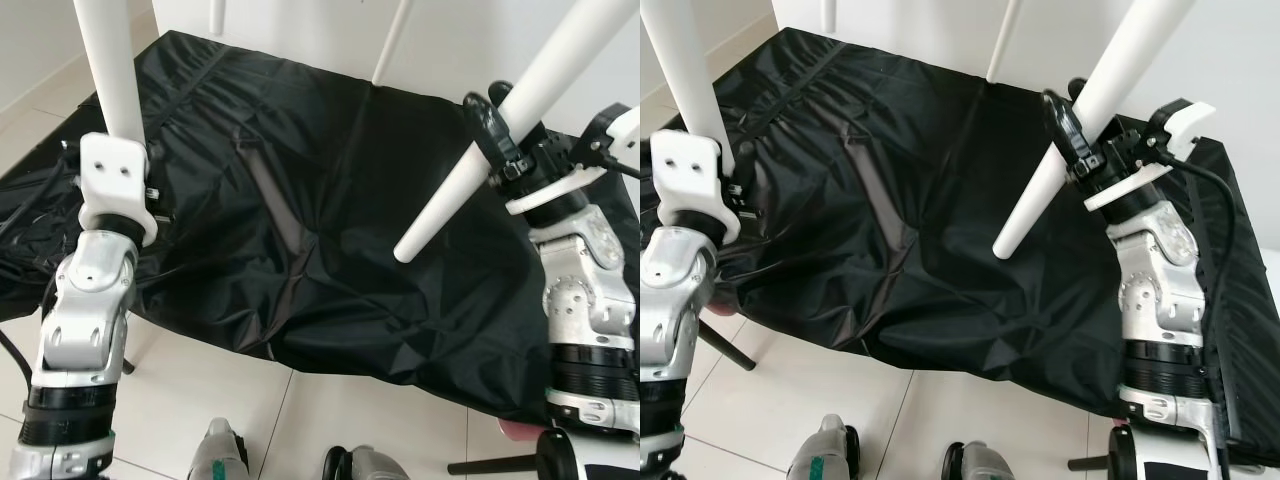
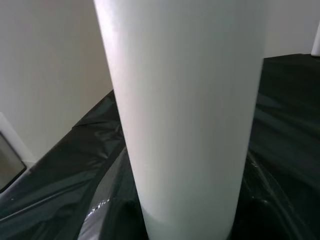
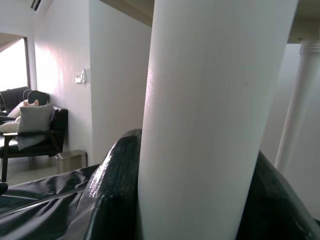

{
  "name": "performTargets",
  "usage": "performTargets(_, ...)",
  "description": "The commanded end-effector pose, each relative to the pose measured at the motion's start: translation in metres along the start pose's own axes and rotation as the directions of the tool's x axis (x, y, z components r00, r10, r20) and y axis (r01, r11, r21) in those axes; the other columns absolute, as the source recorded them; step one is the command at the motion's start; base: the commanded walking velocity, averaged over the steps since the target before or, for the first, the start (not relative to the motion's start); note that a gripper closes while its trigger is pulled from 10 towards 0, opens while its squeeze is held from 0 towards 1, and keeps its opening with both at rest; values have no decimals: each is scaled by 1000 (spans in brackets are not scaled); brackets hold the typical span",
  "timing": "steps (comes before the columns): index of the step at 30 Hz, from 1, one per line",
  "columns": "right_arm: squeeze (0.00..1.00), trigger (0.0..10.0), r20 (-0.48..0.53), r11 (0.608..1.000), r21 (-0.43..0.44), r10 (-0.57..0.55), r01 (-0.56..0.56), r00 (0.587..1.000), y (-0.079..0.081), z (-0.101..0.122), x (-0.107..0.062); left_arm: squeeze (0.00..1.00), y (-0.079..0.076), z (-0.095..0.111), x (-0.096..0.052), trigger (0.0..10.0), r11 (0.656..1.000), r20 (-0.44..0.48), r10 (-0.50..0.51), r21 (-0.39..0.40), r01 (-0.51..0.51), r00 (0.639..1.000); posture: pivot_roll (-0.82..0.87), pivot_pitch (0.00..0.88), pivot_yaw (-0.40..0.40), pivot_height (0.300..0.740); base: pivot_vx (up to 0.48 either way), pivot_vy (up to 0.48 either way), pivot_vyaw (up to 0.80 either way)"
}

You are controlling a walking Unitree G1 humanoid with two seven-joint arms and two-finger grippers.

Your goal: Building children table

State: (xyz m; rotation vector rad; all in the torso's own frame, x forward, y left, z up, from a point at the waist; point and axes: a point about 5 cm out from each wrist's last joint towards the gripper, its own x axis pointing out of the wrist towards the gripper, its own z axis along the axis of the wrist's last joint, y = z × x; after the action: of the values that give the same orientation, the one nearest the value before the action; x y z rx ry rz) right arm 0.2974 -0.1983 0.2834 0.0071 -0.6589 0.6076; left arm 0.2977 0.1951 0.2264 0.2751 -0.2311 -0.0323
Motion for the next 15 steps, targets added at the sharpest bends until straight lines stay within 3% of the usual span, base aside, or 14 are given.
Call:
performTargets(1, 0, 0, -13, 939, -145, 314, -312, 949, 41, 18, 15, 0, -42, 40, -17, 10000, 957, 199, -291, 73, 282, 936, 2, 0, -92, 740, 0, 0, 0)
performTargets(3, 0, 0, -13, 939, -145, 314, -312, 949, 41, 18, 15, 0, -42, 40, -17, 10000, 957, 199, -291, 73, 282, 936, 2, 0, -92, 740, 0, 0, 0)
performTargets(4, 0, 0, -36, 938, -125, 322, -324, 946, 42, 15, 12, 0, -46, 33, -24, 10000, 950, 171, -312, 72, 304, 935, 4, 0, -94, 740, 0, 0, 0)
performTargets(5, 0, 2784, -68, 937, -111, 326, -332, 943, 43, 8, 9, 0, -48, 25, -33, 10000, 944, 149, -329, 78, 321, 932, 17, 0, -109, 740, 0, 0, 0)
performTargets(7, 0, 2784, -68, 937, -111, 326, -332, 943, 43, 8, 9, 0, -48, 25, -33, 10000, 944, 149, -329, 78, 321, 932, 17, 0, -109, 740, 0, 0, 0)
performTargets(8, 0, 3922, -95, 936, -107, 327, -336, 940, 43, 4, 7, 0, -49, 20, -38, 10000, 941, 138, -337, 84, 328, 931, 19, 0, -110, 740, 0, 0, 0)
performTargets(9, 0, 3922, -95, 936, -107, 327, -336, 940, 43, 4, 7, 0, -49, 20, -38, 10000, 941, 138, -337, 84, 328, 931, 19, 0, -110, 740, 0, 0, 0)
performTargets(10, 498, 10000, -113, 938, -85, 327, -337, 938, 43, -2, 4, 1000, -47, 12, -42, 10000, 944, 115, -330, 74, 323, 937, 25, 0, -120, 740, 0, 0, 0)
performTargets(11, 1000, 10000, -141, 941, -26, 330, -336, 934, 45, -14, -2, 1000, -43, -1, -47, 10000, 950, 85, -311, 47, 308, 947, 30, 0, -123, 740, 0, 0, 0)
performTargets(15, 1000, 10000, -148, 944, -1, 327, -330, 934, 44, -19, -5, 1000, -40, -5, -47, 10000, 953, 79, -303, 45, 300, 950, 30, 0, -126, 740, 0, 0, 0)
